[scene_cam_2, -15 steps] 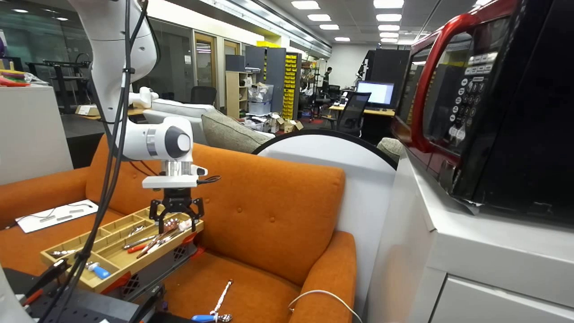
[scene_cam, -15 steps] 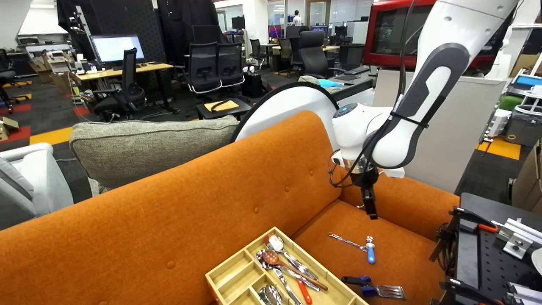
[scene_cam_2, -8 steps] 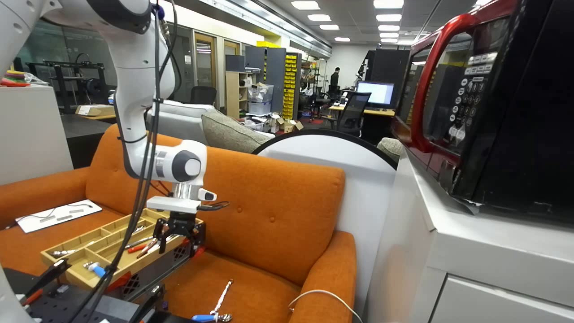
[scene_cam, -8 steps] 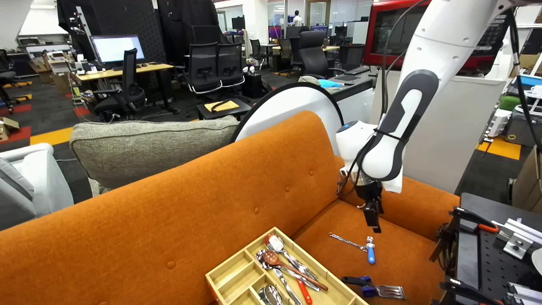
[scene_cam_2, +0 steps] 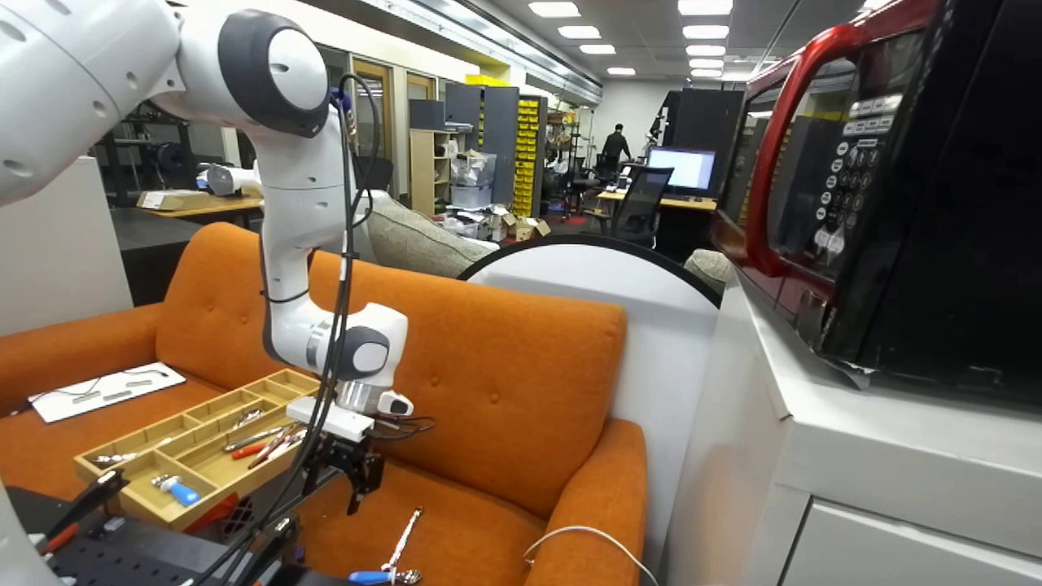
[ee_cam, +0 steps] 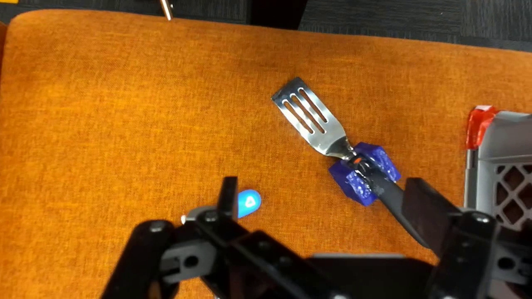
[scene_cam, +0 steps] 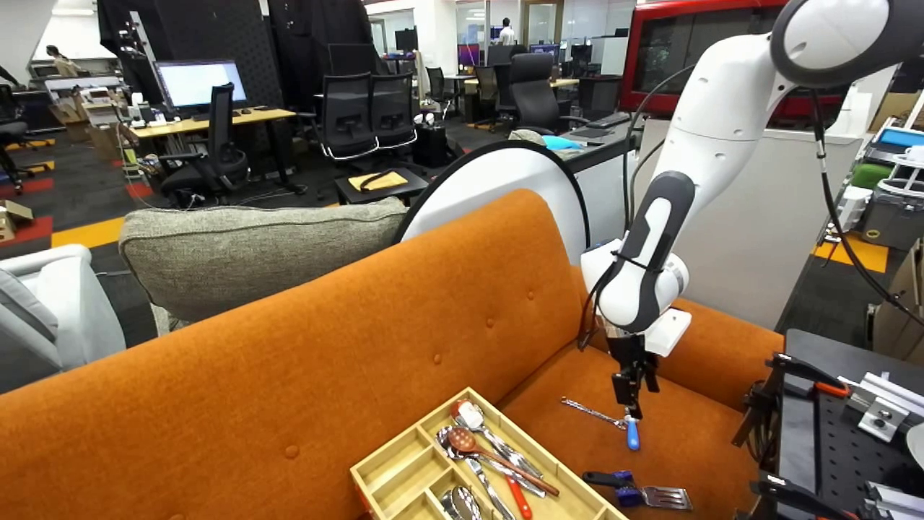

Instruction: Put the small blue spoon where the other one is

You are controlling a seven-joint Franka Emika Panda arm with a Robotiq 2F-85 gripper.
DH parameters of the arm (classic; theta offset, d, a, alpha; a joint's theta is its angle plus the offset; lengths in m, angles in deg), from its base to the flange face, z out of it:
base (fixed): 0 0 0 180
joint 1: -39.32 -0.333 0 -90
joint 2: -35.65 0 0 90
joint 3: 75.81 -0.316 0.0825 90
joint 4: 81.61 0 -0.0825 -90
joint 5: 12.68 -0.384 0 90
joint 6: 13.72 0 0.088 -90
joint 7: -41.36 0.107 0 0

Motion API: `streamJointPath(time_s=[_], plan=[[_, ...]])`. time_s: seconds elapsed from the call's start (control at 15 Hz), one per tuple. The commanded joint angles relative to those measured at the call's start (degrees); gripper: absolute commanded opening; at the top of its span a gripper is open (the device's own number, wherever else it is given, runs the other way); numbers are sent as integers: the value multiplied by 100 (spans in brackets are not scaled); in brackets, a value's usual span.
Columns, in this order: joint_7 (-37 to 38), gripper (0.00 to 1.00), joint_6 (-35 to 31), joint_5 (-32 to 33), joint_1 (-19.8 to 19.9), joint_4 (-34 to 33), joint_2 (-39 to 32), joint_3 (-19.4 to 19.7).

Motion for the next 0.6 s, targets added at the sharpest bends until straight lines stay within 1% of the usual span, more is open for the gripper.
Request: streamJointPath(time_s=[0.0,0.13,0.2,0.27,0.4,0.53], plan=[[20,100,16,-2,-3,-18,5,-13],[34,100,16,-5,-4,-18,6,-17],[24,100,96,-112,103,-130,-69,-88],[52,100,29,-236,204,-263,-204,-134],[23,100,-27,-627,520,-681,-630,-277],[92,100,16,-941,706,-1130,-1083,-288]])
